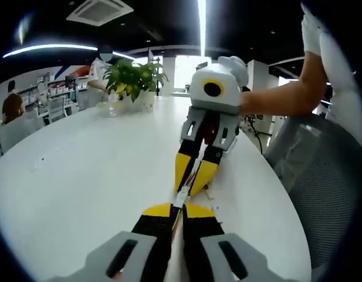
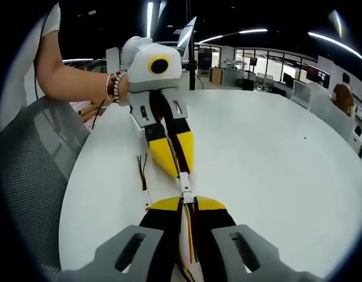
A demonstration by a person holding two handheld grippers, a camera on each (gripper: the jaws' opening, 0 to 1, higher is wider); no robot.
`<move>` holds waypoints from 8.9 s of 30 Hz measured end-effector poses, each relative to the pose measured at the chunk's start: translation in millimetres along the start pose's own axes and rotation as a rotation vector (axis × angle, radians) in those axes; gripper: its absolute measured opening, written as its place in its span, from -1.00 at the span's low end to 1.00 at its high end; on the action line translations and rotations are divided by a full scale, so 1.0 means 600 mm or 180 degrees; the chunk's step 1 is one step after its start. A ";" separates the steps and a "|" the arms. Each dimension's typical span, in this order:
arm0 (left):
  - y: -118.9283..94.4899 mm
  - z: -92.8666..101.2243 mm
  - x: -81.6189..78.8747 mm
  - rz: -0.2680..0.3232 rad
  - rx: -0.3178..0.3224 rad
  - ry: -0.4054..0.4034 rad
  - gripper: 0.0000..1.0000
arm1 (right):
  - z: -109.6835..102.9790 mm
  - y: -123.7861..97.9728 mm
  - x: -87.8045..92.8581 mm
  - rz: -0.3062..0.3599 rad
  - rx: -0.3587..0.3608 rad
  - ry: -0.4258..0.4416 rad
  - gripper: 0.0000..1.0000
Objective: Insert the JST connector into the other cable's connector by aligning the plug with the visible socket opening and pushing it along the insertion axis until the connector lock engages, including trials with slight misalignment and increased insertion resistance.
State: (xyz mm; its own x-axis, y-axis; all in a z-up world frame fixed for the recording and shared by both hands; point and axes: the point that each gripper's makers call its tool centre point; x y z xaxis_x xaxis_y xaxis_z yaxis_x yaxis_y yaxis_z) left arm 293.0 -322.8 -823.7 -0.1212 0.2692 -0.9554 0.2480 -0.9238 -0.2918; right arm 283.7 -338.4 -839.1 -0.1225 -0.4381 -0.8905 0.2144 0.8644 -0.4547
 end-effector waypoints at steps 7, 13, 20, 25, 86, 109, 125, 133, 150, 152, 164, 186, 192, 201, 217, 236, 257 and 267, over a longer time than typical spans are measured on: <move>-0.002 -0.002 0.002 0.0000 -0.0028 -0.0024 -1.00 | 0.000 0.003 0.000 0.0006 -0.0005 -0.0074 -0.89; 0.001 0.002 -0.001 0.0006 -0.0013 -0.0015 -1.00 | -0.003 0.003 -0.004 0.0015 -0.0038 -0.0169 -0.90; 0.000 0.001 0.001 0.0002 -0.0016 -0.0017 -1.00 | -0.001 0.005 -0.003 0.0002 0.0000 -0.0121 -0.89; 0.001 0.000 -0.002 0.0034 -0.0036 -0.0019 -1.00 | 0.003 0.000 0.001 -0.0005 0.0042 0.0057 -0.83; 0.022 -0.036 0.020 -0.0151 -0.0507 0.0186 -1.00 | 0.042 0.007 0.016 -0.0037 0.0389 -0.0333 -0.91; -0.022 -0.035 -0.012 -0.0155 -0.0768 0.0046 -0.72 | 0.050 -0.023 -0.030 0.0221 0.0562 -0.0140 -0.82; -0.023 0.048 -0.032 -0.0217 -0.0683 0.0021 -0.69 | -0.005 -0.040 -0.059 0.0269 0.0354 -0.0208 -0.83; -0.029 0.070 -0.015 -0.0292 -0.0663 0.0008 -0.69 | -0.034 -0.052 -0.039 0.0084 0.0221 -0.0232 -0.83; -0.013 0.080 0.037 -0.0493 -0.0529 -0.0086 -0.69 | -0.054 -0.045 0.043 -0.0388 0.0026 -0.0244 -0.80; -0.012 0.079 0.040 -0.0502 -0.0532 -0.0069 -0.69 | -0.052 -0.045 0.046 -0.0413 0.0039 -0.0270 -0.80; -0.009 0.078 0.047 -0.0464 -0.0486 -0.0150 -0.78 | -0.046 -0.041 0.038 -0.0221 0.0052 -0.0217 -0.81; -0.007 0.083 0.046 -0.0463 -0.0316 0.0067 -1.00 | -0.049 -0.036 0.040 -0.0136 0.0035 -0.0074 -0.93; -0.015 0.073 0.018 -0.0385 -0.0370 0.0145 -1.00 | -0.042 -0.045 0.014 -0.0043 0.0101 -0.0049 -0.93; -0.025 0.059 0.013 -0.0450 -0.0469 0.0311 -1.00 | -0.053 -0.033 -0.026 0.0090 0.0115 -0.0141 -0.93; -0.020 0.066 0.020 -0.0519 -0.0401 0.0318 -1.00 | -0.056 -0.025 -0.015 -0.0066 0.0075 -0.0272 -0.93; -0.019 0.069 0.019 -0.0479 -0.0398 0.0284 -1.00 | -0.053 -0.025 -0.004 -0.0158 0.0108 -0.0302 -0.93; -0.018 0.069 0.038 -0.0573 -0.0407 0.0183 -1.00 | -0.062 -0.011 0.010 -0.0282 0.0055 -0.0369 -0.93; -0.011 0.067 0.047 -0.0579 -0.0400 0.0106 -1.00 | -0.065 0.000 0.021 -0.0327 0.0034 -0.0286 -0.93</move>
State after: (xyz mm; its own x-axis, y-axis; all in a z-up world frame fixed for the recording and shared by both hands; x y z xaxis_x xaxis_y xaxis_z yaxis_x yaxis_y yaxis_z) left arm 249.4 -319.7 -847.0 -0.1436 0.4390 -0.8870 0.3431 -0.8186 -0.4607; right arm 244.7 -334.1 -849.9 -0.0571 -0.5450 -0.8365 0.2155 0.8114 -0.5433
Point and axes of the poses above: the point that each gripper's makers call its tool centre point, and the gripper's own axes: y roughly forward along the fingers, z roughly to its right, x roughly out of its underside, and after that the axes turned 9 degrees about z, right-handed
